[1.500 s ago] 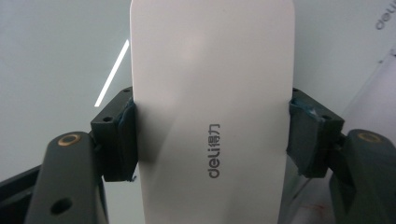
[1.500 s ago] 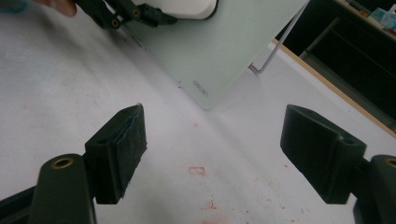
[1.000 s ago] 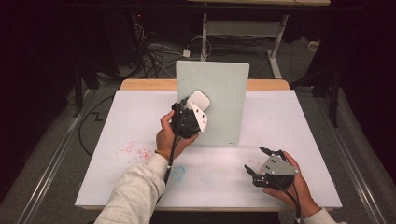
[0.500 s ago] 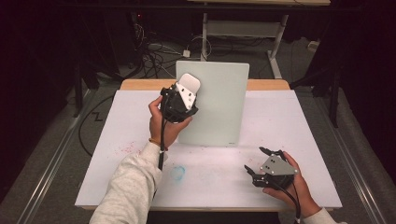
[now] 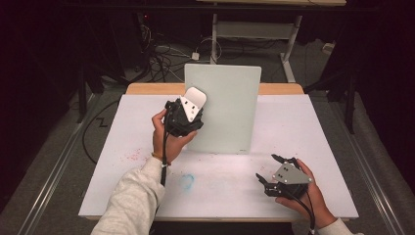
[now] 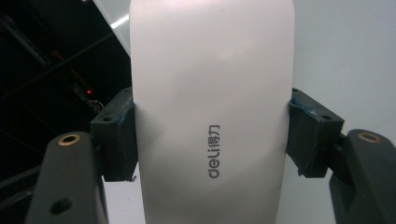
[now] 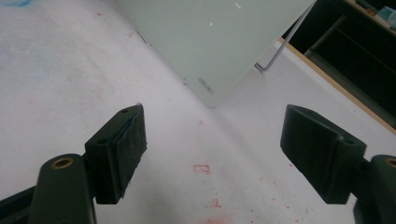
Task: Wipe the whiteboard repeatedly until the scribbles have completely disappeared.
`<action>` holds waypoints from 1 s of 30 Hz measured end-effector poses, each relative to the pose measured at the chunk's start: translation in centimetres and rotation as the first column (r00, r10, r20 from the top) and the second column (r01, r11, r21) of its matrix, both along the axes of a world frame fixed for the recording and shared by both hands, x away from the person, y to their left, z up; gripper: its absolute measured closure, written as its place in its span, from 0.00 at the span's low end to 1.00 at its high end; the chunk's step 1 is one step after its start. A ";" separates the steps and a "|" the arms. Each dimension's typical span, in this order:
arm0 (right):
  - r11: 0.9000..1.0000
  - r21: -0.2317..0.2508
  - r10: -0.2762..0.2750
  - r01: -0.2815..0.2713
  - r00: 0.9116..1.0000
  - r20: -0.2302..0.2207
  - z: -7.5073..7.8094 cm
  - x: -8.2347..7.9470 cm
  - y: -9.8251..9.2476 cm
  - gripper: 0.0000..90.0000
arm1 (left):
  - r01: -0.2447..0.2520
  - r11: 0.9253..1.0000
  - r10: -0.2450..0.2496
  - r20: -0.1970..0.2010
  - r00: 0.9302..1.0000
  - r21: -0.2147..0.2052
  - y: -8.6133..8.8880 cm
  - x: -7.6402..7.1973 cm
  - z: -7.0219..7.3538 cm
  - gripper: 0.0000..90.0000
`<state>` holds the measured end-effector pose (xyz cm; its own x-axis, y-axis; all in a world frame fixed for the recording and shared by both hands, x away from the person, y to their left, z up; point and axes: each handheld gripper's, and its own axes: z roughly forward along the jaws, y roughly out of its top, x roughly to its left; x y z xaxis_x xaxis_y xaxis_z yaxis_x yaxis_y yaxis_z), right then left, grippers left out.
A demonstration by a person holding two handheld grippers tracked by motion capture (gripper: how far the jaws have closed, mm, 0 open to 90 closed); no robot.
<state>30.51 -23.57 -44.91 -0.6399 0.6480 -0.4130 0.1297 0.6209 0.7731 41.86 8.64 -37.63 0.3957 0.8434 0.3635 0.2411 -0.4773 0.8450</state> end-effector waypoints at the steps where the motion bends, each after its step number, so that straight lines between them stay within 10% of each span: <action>1: 1.000 0.000 0.001 -0.001 1.000 0.001 0.0 0.0 0.0 0.26 | 0.004 1.000 -0.004 -0.008 1.000 -0.005 0.1 -0.2 -0.3 0.32; 10: 1.000 0.007 -0.003 0.003 1.000 0.004 0.1 0.1 0.0 0.26 | 0.073 0.997 -0.073 0.010 0.997 0.025 0.3 -3.0 -1.6 0.32; 23: 1.000 0.018 -0.017 0.017 1.000 0.008 0.3 0.2 -0.3 0.26 | 0.191 0.981 -0.188 -0.067 0.980 0.042 0.2 -5.8 -2.6 0.32; 27: 1.000 0.021 -0.019 0.019 1.000 0.011 0.4 0.2 -0.4 0.26 | 0.272 0.960 -0.266 -0.096 0.959 0.058 0.1 -7.0 -2.7 0.32; 30: 1.000 0.020 -0.019 0.019 1.000 0.011 0.4 0.1 -0.4 0.26 | 0.350 0.935 -0.339 -0.134 0.931 0.063 0.0 -7.8 -2.8 0.32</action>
<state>30.66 -23.94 -44.50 -0.6226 0.6684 -0.4070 0.1325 0.6026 0.7870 34.06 8.62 -40.41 0.7009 0.6157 0.3599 0.1451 -0.6172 0.7733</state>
